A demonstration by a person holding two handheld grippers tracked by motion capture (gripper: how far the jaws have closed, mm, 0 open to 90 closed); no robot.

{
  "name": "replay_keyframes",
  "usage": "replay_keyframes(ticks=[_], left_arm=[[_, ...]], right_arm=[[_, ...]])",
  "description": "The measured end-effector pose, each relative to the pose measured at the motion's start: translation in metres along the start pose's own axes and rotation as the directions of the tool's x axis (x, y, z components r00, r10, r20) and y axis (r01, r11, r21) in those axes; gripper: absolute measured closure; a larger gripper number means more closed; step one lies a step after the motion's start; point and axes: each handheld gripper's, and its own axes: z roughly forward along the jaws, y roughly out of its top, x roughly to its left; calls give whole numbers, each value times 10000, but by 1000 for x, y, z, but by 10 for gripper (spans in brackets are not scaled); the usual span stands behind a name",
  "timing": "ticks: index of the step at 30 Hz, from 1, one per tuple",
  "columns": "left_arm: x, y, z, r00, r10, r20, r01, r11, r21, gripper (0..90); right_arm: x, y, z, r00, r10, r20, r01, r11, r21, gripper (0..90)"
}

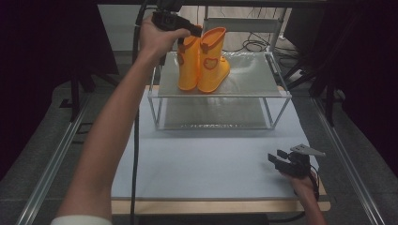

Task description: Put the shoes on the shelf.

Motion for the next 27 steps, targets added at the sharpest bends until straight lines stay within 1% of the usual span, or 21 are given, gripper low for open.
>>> replay_keyframes(ticks=[4, 7, 9, 10, 13, 16, 17, 19, 20, 23, 26, 27], left_arm=[[-5, -20, -13, 9997, 177, 158, -179, 9998, 123, 878], [-6, -36, -18, 9992, 349, 176, -355, 9988, 351, 894], [-3, -47, -21, 9993, 348, 139, -354, 9983, 464, 895], [-1, -52, -21, 9995, 326, 53, -329, 9982, 509, 896], [9, -68, -20, 9998, 164, -84, -158, 9979, 636, 897], [21, -83, -14, 9997, -64, -247, 84, 9967, 804, 897], [25, -87, -11, 9995, -116, -310, 143, 9962, 858, 897], [33, -96, -4, 9990, -321, -300, 348, 9949, 948, 897], [37, -100, -1, 9985, -403, -383, 440, 9939, 1011, 897], [49, -109, 10, 9971, -600, -479, 651, 9914, 1133, 897], [59, -114, 21, 9946, -722, -739, 810, 9890, 1237, 897], [62, -115, 25, 9929, -768, -912, 879, 9884, 1242, 897]], right_arm=[[2, 1, 0, 10000, -41, -13, 41, 10000, -14, 491], [3, 1, 1, 10000, -83, -21, 83, 10000, 31, 491], [3, 1, 2, 10000, -81, -10, 81, 10000, 22, 491], [3, 1, 2, 10000, -67, -20, 67, 10000, 55, 491], [3, 1, 3, 9999, -145, -23, 146, 9999, 47, 491], [4, 1, 2, 9999, -140, -36, 140, 9999, 62, 491], [4, 1, 2, 9999, -140, -37, 140, 9999, 68, 491], [4, 1, 3, 9999, -89, -58, 89, 9999, 98, 491], [4, 1, 3, 9999, -100, -40, 101, 9999, 108, 491], [4, 1, 4, 9999, -159, -34, 160, 9997, 159, 491], [4, 0, 5, 9998, -221, -21, 221, 9996, 154, 491], [4, 0, 5, 9998, -221, -23, 221, 9996, 167, 491]])
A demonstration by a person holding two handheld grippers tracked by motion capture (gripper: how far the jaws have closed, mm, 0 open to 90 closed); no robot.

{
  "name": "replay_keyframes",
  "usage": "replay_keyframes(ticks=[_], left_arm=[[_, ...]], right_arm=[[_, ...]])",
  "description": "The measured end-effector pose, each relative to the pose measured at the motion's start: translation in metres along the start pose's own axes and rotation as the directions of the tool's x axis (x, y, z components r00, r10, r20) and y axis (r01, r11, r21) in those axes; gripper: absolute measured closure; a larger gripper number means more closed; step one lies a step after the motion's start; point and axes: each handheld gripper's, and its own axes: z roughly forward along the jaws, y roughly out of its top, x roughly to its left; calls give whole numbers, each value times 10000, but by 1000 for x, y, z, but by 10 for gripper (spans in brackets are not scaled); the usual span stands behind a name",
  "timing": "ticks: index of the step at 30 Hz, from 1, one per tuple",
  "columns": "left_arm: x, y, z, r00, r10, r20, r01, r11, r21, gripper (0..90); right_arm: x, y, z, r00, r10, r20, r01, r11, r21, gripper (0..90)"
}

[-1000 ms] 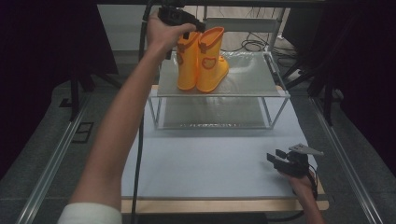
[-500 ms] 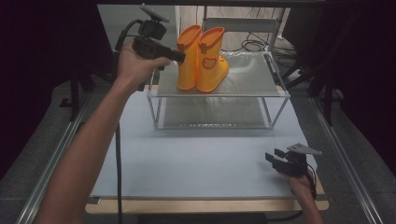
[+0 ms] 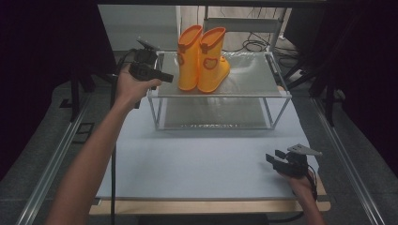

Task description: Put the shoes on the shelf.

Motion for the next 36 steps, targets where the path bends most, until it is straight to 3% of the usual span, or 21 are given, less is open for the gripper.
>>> replay_keyframes(ticks=[4, 9, 14, 21, 28, 30, 36], left_arm=[[9, 1, 16, 9992, -216, -340, 213, 9997, -83, 897], [17, 5, 38, 9971, -656, -394, 650, 9977, -173, 897], [22, 6, 57, 9967, -612, -537, 619, 9980, 126, 897], [27, 6, 70, 9950, -883, -467, 889, 9960, 97, 897], [21, 8, 74, 9951, -961, -236, 962, 9954, 33, 898], [16, 9, 75, 9959, -820, -376, 823, 9966, 63, 898], [8, 12, 79, 9969, -781, 133, 778, 9967, 217, 898]], right_arm=[[0, 0, 0, 10000, 14, 7, -14, 10000, -22, 491], [-2, 0, -1, 9999, 99, 59, -99, 9999, -54, 492], [-5, -1, -1, 9999, 66, 116, -65, 10000, -44, 491], [-8, -2, -3, 9995, 242, 193, -241, 9997, -50, 492], [-8, -2, -3, 9995, 247, 199, -246, 9997, -54, 492], [-8, -2, -3, 9994, 281, 194, -280, 9996, -60, 492], [-8, -2, -3, 9994, 281, 213, -279, 9996, -77, 493]])
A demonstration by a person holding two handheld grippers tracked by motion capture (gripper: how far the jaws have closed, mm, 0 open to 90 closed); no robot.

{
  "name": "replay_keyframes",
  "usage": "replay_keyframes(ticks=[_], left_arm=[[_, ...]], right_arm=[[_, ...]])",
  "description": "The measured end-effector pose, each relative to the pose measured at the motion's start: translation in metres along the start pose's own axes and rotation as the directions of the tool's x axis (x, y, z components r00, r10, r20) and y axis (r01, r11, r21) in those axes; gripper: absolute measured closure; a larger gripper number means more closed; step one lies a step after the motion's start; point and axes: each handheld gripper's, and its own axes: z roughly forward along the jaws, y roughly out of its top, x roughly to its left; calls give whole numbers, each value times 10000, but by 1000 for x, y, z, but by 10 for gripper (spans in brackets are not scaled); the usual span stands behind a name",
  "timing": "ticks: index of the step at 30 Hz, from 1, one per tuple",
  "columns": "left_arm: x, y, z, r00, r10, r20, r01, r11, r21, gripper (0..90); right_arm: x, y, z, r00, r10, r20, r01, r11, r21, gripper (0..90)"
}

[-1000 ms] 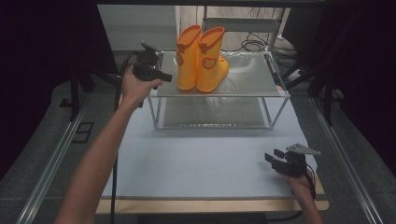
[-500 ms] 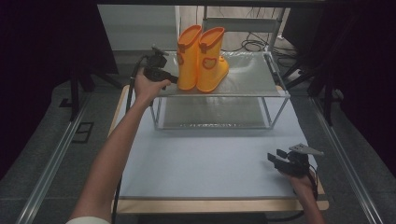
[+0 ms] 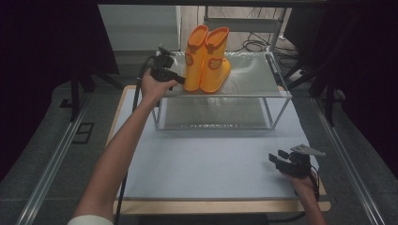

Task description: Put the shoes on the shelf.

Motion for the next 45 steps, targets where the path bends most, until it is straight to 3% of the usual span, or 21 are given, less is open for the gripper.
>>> replay_keyframes(ticks=[7, 16, 19, 27, 32, 37, 45], left_arm=[[-22, 6, 11, 9984, 298, 482, -302, 9995, 78, 898], [-36, 9, 19, 9969, 342, 712, -350, 9993, 92, 898], [-42, 10, 20, 9976, 455, 515, -456, 9990, 13, 898], [-34, 7, 17, 9971, 347, 676, -347, 9994, -13, 881], [-28, 3, 14, 9990, 344, 289, -348, 9993, 135, 871], [-24, -3, 24, 9996, 261, 137, -267, 9986, 449, 875], [-26, -3, 25, 9996, 39, 293, -45, 9998, 207, 895]], right_arm=[[-1, 0, -1, 10000, -9, 9, 9, 10000, -30, 493], [-1, 0, -1, 10000, 31, -14, -31, 10000, -44, 494], [-1, 0, -2, 10000, 15, 10, -15, 10000, -80, 494], [-1, 0, -1, 10000, 3, -9, -3, 10000, -23, 494], [0, 0, -1, 10000, 14, -6, -14, 10000, 23, 494], [-1, 0, -1, 10000, -22, -2, 22, 10000, 18, 494], [-1, -1, 0, 10000, -4, 13, 4, 10000, 34, 494]])
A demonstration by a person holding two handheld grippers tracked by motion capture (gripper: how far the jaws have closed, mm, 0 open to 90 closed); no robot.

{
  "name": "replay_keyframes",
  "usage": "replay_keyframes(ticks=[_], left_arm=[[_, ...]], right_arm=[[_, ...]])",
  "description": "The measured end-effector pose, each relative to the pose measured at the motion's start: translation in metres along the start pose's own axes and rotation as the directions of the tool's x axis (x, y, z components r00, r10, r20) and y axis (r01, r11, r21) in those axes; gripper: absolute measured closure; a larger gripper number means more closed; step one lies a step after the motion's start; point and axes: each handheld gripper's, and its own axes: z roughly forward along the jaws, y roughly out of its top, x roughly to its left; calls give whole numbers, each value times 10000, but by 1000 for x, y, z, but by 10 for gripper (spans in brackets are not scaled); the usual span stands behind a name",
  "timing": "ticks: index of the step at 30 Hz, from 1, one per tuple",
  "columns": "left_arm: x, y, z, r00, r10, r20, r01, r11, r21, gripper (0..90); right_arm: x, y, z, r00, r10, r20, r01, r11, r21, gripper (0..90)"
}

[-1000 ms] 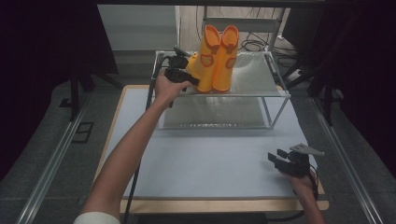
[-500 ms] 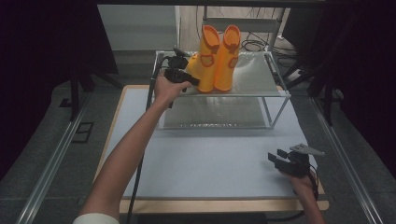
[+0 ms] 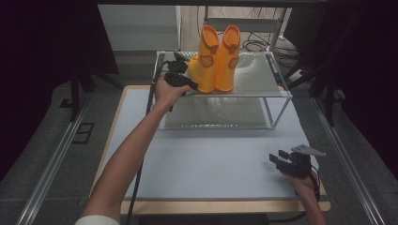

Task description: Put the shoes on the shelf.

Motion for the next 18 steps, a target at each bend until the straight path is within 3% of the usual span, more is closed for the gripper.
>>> replay_keyframes(ticks=[4, 11, 18], left_arm=[[1, -1, -1, 9996, -176, 230, 180, 9997, -142, 895], [-1, -2, -2, 9999, -45, 128, 49, 9996, -292, 892], [7, -12, -19, 9994, 96, 320, -75, 9978, -666, 773]], right_arm=[[1, 0, 0, 10000, -40, -18, 40, 10000, -8, 495], [2, 0, 1, 10000, -72, -35, 72, 10000, 39, 494], [0, 0, 0, 10000, -36, -19, 36, 10000, -2, 494]])
